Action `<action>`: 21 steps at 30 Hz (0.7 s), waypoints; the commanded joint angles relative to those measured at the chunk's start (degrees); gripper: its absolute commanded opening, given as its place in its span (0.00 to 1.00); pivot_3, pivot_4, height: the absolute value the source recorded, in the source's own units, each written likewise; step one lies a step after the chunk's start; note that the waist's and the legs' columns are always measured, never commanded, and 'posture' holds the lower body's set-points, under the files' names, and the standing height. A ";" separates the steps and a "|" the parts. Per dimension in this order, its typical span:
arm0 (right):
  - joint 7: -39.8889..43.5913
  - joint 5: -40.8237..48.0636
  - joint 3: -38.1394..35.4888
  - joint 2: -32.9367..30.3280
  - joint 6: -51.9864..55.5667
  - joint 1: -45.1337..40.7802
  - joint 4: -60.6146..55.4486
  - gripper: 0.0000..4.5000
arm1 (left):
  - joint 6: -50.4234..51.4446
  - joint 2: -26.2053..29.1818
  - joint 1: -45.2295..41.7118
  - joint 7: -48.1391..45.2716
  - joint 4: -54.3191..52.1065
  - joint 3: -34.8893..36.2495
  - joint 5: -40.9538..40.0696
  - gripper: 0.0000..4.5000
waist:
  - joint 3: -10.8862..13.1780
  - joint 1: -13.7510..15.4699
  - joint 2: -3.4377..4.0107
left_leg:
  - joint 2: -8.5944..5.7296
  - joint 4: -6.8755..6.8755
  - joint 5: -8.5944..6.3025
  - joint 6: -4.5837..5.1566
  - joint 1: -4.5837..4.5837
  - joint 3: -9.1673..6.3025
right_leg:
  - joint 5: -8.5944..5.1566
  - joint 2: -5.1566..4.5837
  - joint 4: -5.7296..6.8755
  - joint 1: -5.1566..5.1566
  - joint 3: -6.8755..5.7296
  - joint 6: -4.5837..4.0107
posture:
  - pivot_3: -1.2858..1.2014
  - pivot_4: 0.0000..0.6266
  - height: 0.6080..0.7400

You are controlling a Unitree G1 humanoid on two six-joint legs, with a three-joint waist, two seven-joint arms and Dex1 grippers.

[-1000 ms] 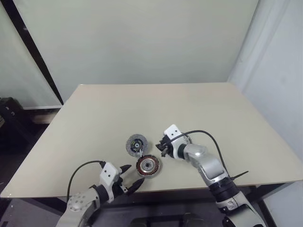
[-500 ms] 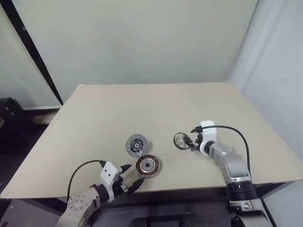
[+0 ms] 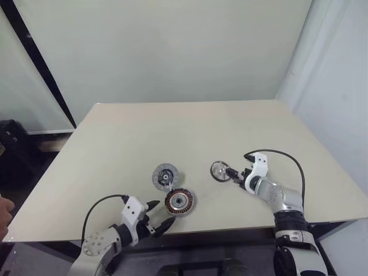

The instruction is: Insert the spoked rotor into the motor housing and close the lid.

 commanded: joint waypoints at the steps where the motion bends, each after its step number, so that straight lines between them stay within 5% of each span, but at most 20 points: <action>1: 0.51 2.56 -1.44 0.54 -2.31 -3.29 3.91 0.99 | -0.61 0.85 -0.24 -0.51 -2.10 1.11 -0.39 1.00 | 0.00 0.01 0.01 | 0.00 -0.01 0.00 0.00 0.00 0.00 | 0.00 0.00 0.00 0.00 0.00 0.00 | 0.52 0.00 1.00; 21: 1.72 7.43 -0.04 4.16 -0.75 -2.95 3.49 0.99 | -0.91 0.55 0.19 -0.06 -2.19 0.90 -0.23 1.00 | 0.00 -0.33 0.14 | 0.00 -0.04 0.00 0.01 0.01 -0.04 | 0.00 0.02 0.00 0.03 0.01 0.00 | 0.52 0.00 1.00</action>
